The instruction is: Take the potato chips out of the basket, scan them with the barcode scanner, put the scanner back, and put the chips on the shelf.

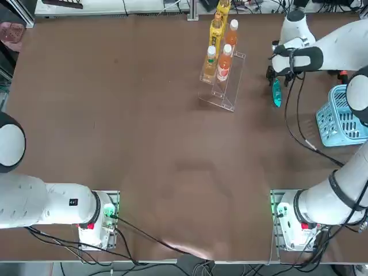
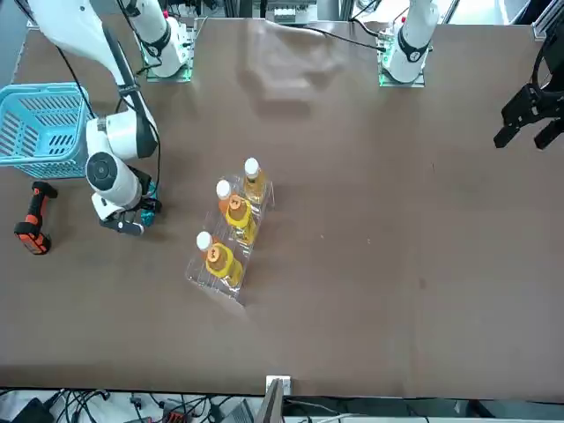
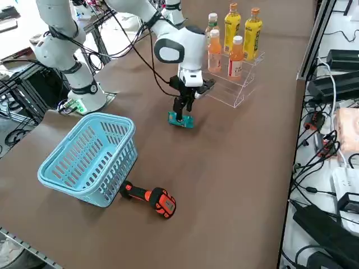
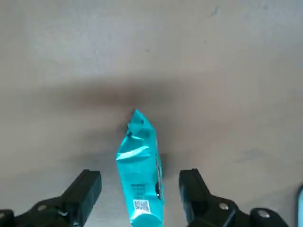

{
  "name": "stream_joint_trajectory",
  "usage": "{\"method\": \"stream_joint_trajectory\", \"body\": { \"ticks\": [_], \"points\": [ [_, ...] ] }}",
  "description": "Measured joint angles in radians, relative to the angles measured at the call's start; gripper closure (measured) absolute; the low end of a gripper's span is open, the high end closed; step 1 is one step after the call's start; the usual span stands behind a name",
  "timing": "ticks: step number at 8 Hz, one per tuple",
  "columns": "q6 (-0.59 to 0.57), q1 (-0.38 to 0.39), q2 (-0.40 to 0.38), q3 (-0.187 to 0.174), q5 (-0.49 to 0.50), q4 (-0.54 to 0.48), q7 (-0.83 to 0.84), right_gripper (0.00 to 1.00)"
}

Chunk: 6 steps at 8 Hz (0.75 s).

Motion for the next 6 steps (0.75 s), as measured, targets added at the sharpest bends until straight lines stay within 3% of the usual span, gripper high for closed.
{"method": "stream_joint_trajectory", "body": {
  "ticks": [6],
  "points": [
    [0.021, 0.000, 0.001, -0.004, 0.000, -0.028, 0.001, 0.00]
  ]
}}
